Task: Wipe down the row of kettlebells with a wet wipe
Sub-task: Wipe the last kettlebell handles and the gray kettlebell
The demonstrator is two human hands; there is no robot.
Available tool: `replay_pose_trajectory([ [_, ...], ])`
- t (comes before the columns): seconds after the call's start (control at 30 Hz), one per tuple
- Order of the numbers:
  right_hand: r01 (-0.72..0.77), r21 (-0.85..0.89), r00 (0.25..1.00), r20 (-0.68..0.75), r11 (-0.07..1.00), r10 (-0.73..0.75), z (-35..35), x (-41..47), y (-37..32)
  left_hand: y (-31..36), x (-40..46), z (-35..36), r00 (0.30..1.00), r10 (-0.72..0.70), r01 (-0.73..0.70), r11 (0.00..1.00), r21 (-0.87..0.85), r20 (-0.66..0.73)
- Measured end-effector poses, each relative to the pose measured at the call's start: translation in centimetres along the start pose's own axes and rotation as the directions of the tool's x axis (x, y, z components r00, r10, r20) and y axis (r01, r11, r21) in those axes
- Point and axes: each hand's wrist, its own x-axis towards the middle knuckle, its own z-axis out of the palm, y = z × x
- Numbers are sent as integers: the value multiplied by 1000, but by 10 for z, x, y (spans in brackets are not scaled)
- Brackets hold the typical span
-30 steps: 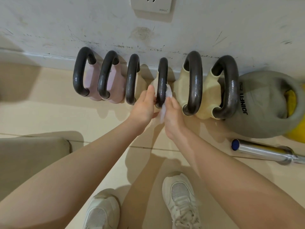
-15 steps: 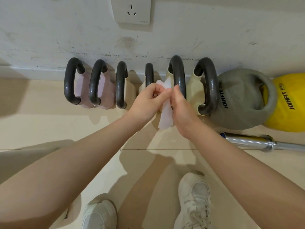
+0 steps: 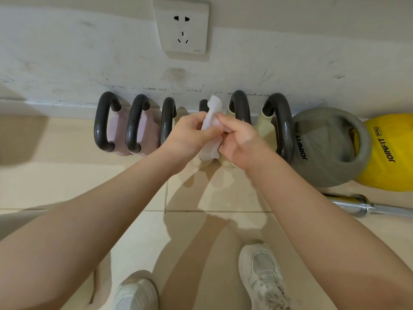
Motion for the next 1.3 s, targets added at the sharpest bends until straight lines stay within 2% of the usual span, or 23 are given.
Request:
replay_pose_trajectory([
  [0.23, -167, -127, 977, 112, 978, 181, -45, -8, 1, -23, -1, 20, 1000, -25, 25, 998, 61, -1],
  [0.37, -202, -114, 970, 115, 973, 215, -64, -9, -7, -25, 4, 21, 985, -114, 90, 980, 179, 133],
  [0.5, -149, -19, 982, 113, 989, 150, -73, -16, -21, -22, 12, 18, 963, -201, 148, 951, 271, 180],
  [0.57, -41, 66, 999, 12, 997, 40, -75, -23, -28, -20, 17, 20, 968, -184, 141, 960, 241, 168],
  [0.6, 48, 119, 995, -94, 992, -37, -77, -27, -33, -20, 20, 22, 975, -165, 132, 969, 210, 149],
  [0.67, 246, 133, 915, -358, 960, -185, -85, -34, -44, -22, 27, 27, 990, -131, 122, 981, 149, 47],
  [0.7, 312, 51, 854, -452, 949, -256, -88, -37, -49, -23, 30, 31, 993, -121, 122, 984, 133, -16],
  [0.77, 345, -206, 768, -499, 916, -402, -87, -38, -53, -23, 37, 40, 988, -128, 138, 984, 116, -88],
  [0.83, 347, -473, 729, -408, 810, -550, -75, -35, -47, -22, 43, 49, 981, -170, 178, 980, 93, -95],
  [0.9, 317, -689, 738, -252, 651, -626, -61, -28, -32, -18, 46, 55, 971, -224, 228, 973, 32, -82],
  [1.0, 285, -787, 787, -134, 547, -602, -52, -20, -12, -14, 44, 57, 966, -255, 252, 966, -50, -47],
  [1.03, 281, -799, 763, -151, 532, -629, -52, -21, -12, -13, 44, 57, 967, -251, 249, 966, -67, -37],
  [1.07, 289, -805, 706, -186, 518, -684, -55, -23, -16, -14, 44, 56, 968, -248, 245, 966, -83, -33],
  [1.13, 348, -796, 546, -258, 496, -797, -64, -31, -33, -17, 43, 54, 967, -251, 247, 964, -98, -30],
  [1.2, 402, -807, 428, -252, 433, -868, -70, -41, -51, -19, 44, 54, 965, -259, 256, 962, -96, -30],
  [1.27, 422, -838, 399, -170, 346, -901, -68, -44, -55, -19, 46, 56, 964, -263, 258, 960, -105, -36],
  [1.3, 410, -860, 427, -115, 305, -897, -64, -41, -49, -19, 46, 57, 963, -265, 259, 960, -106, -42],
])
